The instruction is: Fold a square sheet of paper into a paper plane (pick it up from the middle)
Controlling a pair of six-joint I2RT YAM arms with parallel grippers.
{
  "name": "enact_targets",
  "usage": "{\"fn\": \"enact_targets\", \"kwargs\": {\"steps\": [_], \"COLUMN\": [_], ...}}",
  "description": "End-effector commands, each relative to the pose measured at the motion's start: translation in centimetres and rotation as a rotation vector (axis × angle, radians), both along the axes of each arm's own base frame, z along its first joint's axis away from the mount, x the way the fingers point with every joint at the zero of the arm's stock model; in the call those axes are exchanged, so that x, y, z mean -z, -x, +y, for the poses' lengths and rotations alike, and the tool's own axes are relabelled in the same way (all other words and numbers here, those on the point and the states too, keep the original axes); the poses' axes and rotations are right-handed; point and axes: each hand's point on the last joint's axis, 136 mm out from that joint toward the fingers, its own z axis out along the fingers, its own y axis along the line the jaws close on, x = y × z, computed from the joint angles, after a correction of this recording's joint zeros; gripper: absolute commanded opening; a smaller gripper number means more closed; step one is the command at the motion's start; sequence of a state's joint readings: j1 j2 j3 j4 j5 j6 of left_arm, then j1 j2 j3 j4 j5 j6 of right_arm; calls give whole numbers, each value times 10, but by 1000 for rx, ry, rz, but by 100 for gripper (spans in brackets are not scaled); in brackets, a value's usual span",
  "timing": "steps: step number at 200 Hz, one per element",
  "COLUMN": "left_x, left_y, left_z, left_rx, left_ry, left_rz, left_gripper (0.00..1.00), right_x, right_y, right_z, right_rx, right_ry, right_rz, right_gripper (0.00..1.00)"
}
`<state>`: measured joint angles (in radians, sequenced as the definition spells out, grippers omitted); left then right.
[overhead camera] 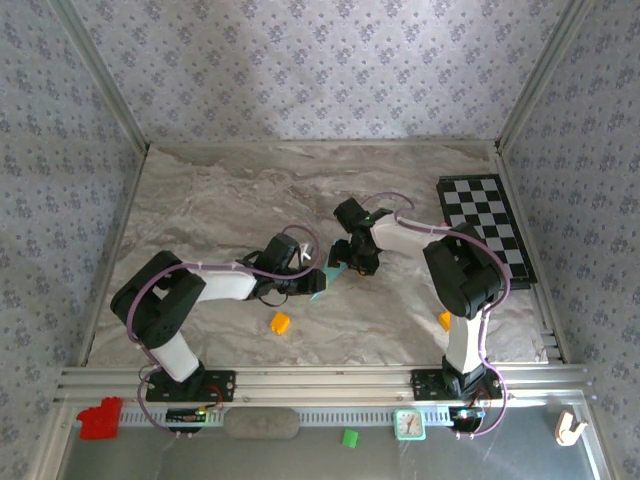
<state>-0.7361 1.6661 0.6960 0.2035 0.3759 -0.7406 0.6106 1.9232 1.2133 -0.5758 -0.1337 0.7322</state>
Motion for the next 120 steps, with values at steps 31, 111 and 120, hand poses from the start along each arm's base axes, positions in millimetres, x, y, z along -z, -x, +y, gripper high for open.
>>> {"fn": "enact_targets", "kwargs": {"steps": [31, 111, 120], "left_x": [14, 28, 28], "left_y": [6, 7, 8], "left_z": [9, 17, 16], "left_rx": [10, -14, -13], "left_ry": [-82, -130, -129], "left_rz": [27, 56, 57], "left_gripper": [33, 20, 20], "right_x": [73, 80, 81], "right_y": [33, 36, 37], "right_z": [-32, -35, -35], "right_rx": [-10, -15, -16], "right_ry": [159, 182, 184], "right_rz": [147, 158, 160], "right_gripper": [69, 69, 69]}}
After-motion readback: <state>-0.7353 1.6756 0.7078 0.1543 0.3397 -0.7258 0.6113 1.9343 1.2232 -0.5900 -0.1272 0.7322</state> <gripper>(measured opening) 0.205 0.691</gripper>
